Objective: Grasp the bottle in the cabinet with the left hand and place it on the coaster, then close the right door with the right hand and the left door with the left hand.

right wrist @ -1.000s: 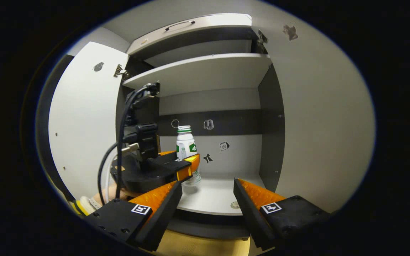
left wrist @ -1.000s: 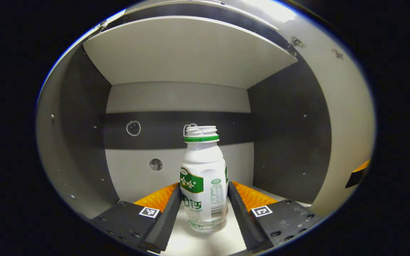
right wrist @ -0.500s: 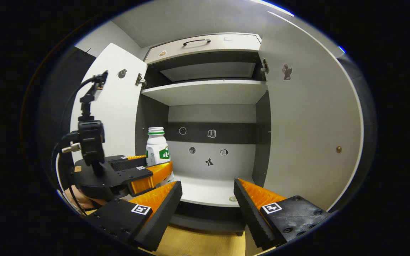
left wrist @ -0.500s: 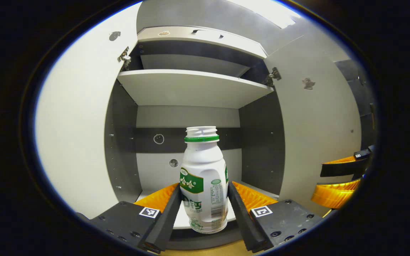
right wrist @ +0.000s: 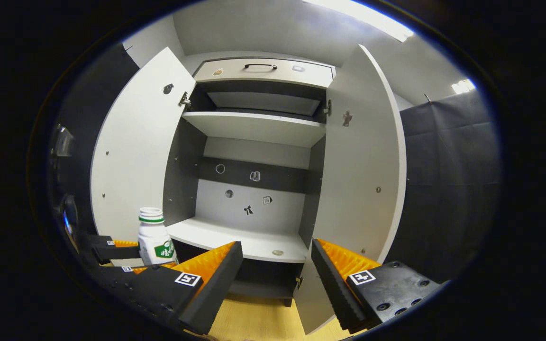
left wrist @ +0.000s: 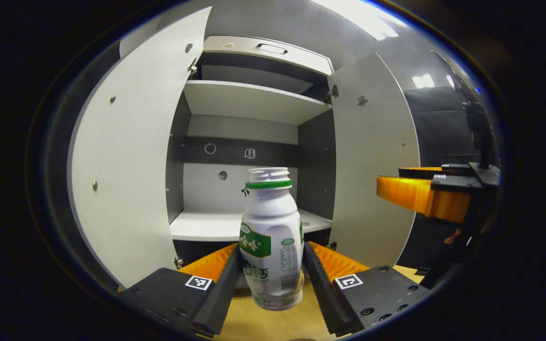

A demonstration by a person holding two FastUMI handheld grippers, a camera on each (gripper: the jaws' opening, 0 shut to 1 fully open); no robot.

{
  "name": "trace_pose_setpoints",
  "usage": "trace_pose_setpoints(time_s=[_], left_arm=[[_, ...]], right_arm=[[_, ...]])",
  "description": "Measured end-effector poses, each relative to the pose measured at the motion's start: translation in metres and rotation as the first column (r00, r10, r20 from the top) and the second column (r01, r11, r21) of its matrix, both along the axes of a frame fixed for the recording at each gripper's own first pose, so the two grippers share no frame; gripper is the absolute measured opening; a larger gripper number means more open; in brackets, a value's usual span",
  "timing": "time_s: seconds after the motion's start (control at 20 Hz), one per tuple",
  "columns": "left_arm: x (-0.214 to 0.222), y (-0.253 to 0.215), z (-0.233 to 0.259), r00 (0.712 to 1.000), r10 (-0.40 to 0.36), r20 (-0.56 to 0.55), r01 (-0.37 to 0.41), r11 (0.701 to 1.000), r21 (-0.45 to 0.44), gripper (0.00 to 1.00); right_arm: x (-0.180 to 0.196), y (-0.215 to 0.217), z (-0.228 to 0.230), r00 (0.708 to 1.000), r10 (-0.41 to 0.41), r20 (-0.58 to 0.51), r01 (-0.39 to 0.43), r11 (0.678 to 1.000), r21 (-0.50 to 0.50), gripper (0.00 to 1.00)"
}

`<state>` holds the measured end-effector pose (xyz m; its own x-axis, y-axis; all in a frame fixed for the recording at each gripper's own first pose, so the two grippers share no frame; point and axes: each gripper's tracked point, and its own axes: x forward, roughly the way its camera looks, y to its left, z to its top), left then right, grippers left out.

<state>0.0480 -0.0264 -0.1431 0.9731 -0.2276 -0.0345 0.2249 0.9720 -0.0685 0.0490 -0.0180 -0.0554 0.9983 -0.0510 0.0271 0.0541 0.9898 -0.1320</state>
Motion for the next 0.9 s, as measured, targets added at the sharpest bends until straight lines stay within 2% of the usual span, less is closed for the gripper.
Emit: trace_pose_setpoints(time_s=[0.2,0.35,0.5,0.9], left_arm=[[-0.028,-0.013,-0.066,0.998,0.001,-0.063,0.001,1.0,0.028,0.79],[-0.045,-0.022,-0.113,0.995,0.022,-0.1,-0.023,1.0,-0.007,0.79],[-0.063,-0.037,-0.15,0.994,0.04,-0.104,-0.044,0.998,-0.041,0.79],[-0.084,-0.061,-0.237,0.986,0.12,-0.115,-0.121,0.993,0.005,0.79]], right_arm=[[-0.001,-0.007,-0.034,0.999,-0.014,-0.04,0.015,1.0,0.012,0.98],[0.001,-0.012,-0.066,0.997,-0.004,-0.079,0.006,1.0,0.018,0.98],[-0.005,-0.016,-0.092,0.996,0.014,-0.084,-0.012,0.999,0.032,0.98],[-0.032,-0.009,-0.176,0.981,0.1,-0.167,-0.09,0.994,0.067,0.98]])
